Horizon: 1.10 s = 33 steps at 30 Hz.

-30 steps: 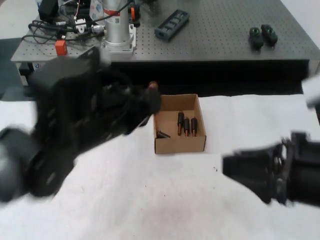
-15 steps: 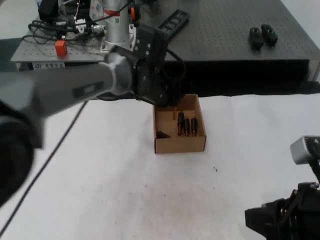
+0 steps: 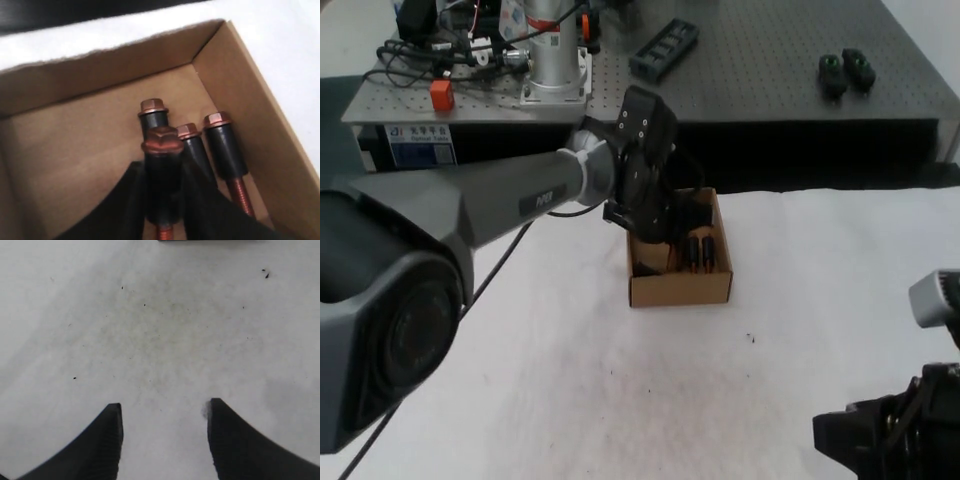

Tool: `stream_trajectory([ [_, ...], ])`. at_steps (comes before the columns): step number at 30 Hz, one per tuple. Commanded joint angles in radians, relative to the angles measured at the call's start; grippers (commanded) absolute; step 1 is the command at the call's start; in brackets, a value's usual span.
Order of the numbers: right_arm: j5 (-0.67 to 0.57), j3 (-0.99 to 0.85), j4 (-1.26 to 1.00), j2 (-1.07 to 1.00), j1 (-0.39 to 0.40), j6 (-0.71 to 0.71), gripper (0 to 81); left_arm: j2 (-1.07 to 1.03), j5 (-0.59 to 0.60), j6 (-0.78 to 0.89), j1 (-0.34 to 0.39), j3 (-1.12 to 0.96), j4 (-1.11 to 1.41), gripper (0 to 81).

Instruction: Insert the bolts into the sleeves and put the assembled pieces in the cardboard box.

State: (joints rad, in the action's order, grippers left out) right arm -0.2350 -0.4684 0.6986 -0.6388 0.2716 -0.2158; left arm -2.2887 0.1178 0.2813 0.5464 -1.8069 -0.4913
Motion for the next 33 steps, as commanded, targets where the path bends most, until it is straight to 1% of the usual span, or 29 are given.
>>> stream_trajectory([
  [1,0.000,-0.003,-0.038,0.009,-0.004,0.008,39.2,0.010,-0.010,-0.013,0.002,-0.017,-0.005,23.5],
  [3,0.000,-0.003,-0.056,0.009,-0.004,0.008,39.2,0.010,-0.010,-0.013,0.002,-0.017,-0.009,31.2],
  [4,0.000,-0.003,-0.070,0.009,-0.004,0.008,39.2,0.010,-0.010,-0.010,0.002,-0.017,-0.008,32.5],
  [6,0.022,-0.003,-0.092,0.009,-0.004,0.006,39.2,0.016,0.000,0.011,0.002,-0.017,-0.014,31.1],
  [9,0.040,-0.003,-0.119,0.009,-0.010,0.006,39.2,0.056,0.006,0.057,0.002,-0.017,-0.048,23.5],
  [12,0.039,-0.003,-0.119,0.009,-0.031,0.019,37.5,0.136,-0.047,0.051,0.002,-0.017,-0.070,10.0],
  [13,0.039,-0.003,-0.122,0.009,-0.039,0.026,35.2,0.167,-0.091,0.042,0.002,-0.013,-0.084,4.6],
  [14,0.037,-0.003,-0.124,0.009,-0.047,0.040,32.3,0.201,-0.137,0.039,0.002,0.002,-0.089,0.8],
  [15,0.037,-0.003,-0.128,0.009,-0.055,0.055,28.8,0.232,-0.163,0.035,0.002,0.031,-0.088,0.3],
  [17,0.035,-0.003,-0.128,0.009,-0.072,0.084,19.8,0.325,-0.190,0.030,0.002,0.136,-0.060,0.6],
  [18,0.034,-0.003,-0.128,0.009,-0.081,0.097,13.5,0.370,-0.207,0.022,0.002,0.197,-0.036,0.6],
  [20,0.021,-0.003,-0.128,0.009,-0.102,0.114,0.2,0.492,-0.220,0.014,0.002,0.382,0.055,0.6],
  [21,0.011,0.000,-0.128,0.009,-0.118,0.129,3.0,0.560,-0.220,0.018,0.002,0.463,0.097,0.6],
  [24,-0.004,0.039,-0.167,0.012,-0.143,0.157,2.9,0.762,-0.220,0.030,0.002,0.774,0.261,0.6],
  [27,-0.025,0.115,-0.222,0.027,-0.160,0.155,2.9,0.950,-0.220,0.052,0.002,1.021,0.347,0.6],
  [28,-0.050,0.142,-0.240,0.032,-0.167,0.153,2.9,1.006,-0.220,0.055,0.002,1.094,0.353,0.6],
  [30,-0.059,0.165,-0.297,0.042,-0.173,0.151,2.9,1.141,-0.220,0.055,0.002,1.218,0.353,0.6],
  [33,-0.036,0.170,-0.323,0.052,-0.182,0.151,2.9,1.351,-0.198,0.083,0.002,1.355,0.351,0.6],
])
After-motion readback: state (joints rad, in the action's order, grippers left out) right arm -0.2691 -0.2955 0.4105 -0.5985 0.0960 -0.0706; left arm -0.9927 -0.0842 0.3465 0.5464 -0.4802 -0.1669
